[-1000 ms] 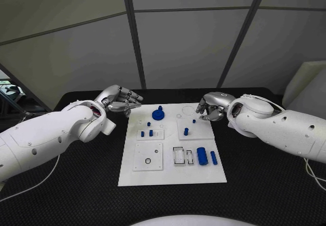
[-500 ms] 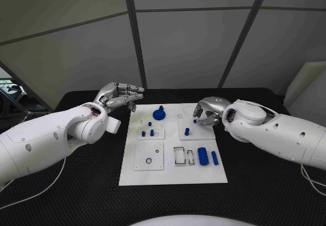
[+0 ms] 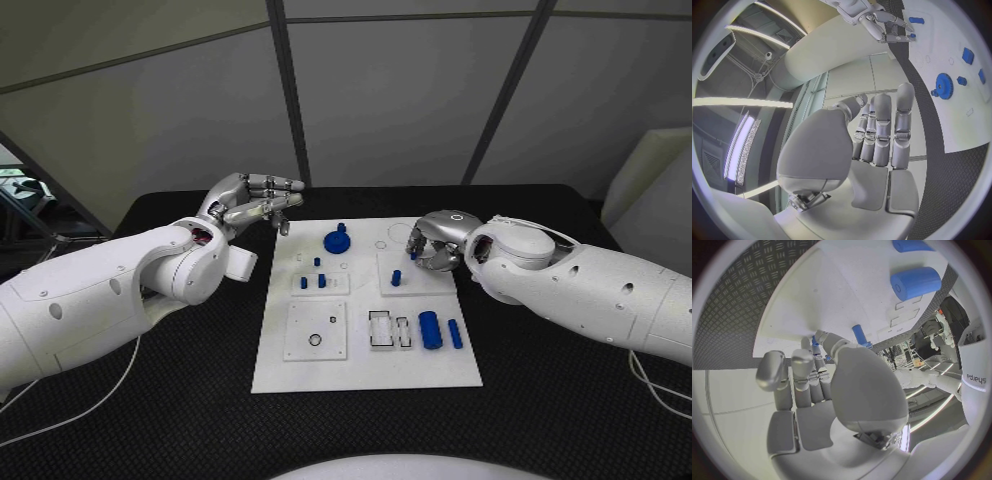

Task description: Assemble the parts on the task board

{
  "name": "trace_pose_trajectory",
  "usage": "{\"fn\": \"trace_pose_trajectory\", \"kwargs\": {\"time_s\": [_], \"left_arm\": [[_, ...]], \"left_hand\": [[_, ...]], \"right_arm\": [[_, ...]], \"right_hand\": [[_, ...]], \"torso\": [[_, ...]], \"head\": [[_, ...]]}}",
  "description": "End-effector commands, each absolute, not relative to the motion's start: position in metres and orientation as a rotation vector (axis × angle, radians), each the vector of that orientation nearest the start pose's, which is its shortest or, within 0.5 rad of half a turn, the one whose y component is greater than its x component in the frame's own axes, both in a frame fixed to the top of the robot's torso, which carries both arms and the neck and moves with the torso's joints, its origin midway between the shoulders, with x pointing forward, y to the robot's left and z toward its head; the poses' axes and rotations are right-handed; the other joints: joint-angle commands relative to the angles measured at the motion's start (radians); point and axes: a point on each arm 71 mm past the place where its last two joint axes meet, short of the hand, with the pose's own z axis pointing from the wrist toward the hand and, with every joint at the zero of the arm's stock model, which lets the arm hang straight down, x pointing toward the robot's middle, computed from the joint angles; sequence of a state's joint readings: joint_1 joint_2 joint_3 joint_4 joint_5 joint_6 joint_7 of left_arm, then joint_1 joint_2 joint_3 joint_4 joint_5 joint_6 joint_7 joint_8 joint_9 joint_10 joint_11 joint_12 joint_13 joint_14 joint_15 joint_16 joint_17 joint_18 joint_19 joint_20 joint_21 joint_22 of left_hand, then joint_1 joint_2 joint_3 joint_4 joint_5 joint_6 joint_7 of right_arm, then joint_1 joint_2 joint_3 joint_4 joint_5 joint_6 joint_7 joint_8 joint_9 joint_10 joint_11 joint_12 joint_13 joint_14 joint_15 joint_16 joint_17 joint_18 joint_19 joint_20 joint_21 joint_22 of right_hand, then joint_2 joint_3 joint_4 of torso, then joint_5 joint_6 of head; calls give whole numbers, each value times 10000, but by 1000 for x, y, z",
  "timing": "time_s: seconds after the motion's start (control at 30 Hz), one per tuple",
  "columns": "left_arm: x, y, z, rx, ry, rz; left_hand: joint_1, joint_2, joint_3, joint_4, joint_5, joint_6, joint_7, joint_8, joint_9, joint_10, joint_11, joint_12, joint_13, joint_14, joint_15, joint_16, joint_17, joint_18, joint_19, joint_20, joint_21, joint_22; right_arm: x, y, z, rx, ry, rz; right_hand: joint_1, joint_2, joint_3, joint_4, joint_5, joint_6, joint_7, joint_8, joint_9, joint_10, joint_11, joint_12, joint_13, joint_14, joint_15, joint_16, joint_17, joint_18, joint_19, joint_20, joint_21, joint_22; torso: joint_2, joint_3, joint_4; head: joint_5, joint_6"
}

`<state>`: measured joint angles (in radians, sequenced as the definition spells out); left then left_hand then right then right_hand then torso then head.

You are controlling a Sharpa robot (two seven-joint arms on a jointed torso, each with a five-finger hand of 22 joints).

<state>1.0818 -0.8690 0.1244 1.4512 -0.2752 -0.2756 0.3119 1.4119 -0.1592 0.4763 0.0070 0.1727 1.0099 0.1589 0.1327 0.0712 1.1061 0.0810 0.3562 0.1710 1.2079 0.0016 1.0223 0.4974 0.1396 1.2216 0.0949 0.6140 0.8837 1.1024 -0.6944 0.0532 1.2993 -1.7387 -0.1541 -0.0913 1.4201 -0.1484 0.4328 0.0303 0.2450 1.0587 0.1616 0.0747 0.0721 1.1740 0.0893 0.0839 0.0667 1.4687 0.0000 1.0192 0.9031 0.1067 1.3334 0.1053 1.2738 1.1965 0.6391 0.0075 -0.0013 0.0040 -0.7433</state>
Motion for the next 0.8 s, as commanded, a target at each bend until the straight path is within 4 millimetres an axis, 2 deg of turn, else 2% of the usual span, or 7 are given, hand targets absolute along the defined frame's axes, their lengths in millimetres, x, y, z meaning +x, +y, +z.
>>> {"fn": "trace_pose_trajectory", "kwargs": {"time_s": [0.03,0.33,0.8], "left_arm": [[500,241,-180,-9577,14264,-14600],[501,241,-181,-9570,14332,-14666],[502,243,-182,-9608,14370,-14618]], "left_hand": [[48,137,-3,-83,-31,65,26,37,-19,-105,26,94,23,-93,-2,-60,-30,434,-79,24,-64,-23],[62,135,1,-107,-32,50,36,32,-25,-135,33,116,32,-102,2,-68,-44,434,-82,24,-73,-29],[83,129,5,-140,-32,39,40,29,-29,-162,38,139,42,-109,3,-74,-56,434,-84,24,-80,-32]], "right_arm": [[514,-185,-227,-3963,17520,4482],[514,-183,-231,-3961,17578,4528],[514,-182,-228,-3648,17174,4489]], "right_hand": [[-13,140,107,-13,-84,128,-3,50,18,135,-1,57,13,294,4,194,164,-215,101,14,129,151],[-85,255,284,-34,-187,417,-90,125,49,434,-89,94,45,336,-51,904,801,-331,374,-23,633,749],[-22,505,386,-152,-272,792,-216,249,139,825,-222,105,113,305,-148,1303,1055,-420,583,-109,1021,1213]], "torso": [[-2,1,-2],[-2,-3,-5],[-9,4,-7]], "head": [[5,-14],[3,-44],[3,-86]]}}
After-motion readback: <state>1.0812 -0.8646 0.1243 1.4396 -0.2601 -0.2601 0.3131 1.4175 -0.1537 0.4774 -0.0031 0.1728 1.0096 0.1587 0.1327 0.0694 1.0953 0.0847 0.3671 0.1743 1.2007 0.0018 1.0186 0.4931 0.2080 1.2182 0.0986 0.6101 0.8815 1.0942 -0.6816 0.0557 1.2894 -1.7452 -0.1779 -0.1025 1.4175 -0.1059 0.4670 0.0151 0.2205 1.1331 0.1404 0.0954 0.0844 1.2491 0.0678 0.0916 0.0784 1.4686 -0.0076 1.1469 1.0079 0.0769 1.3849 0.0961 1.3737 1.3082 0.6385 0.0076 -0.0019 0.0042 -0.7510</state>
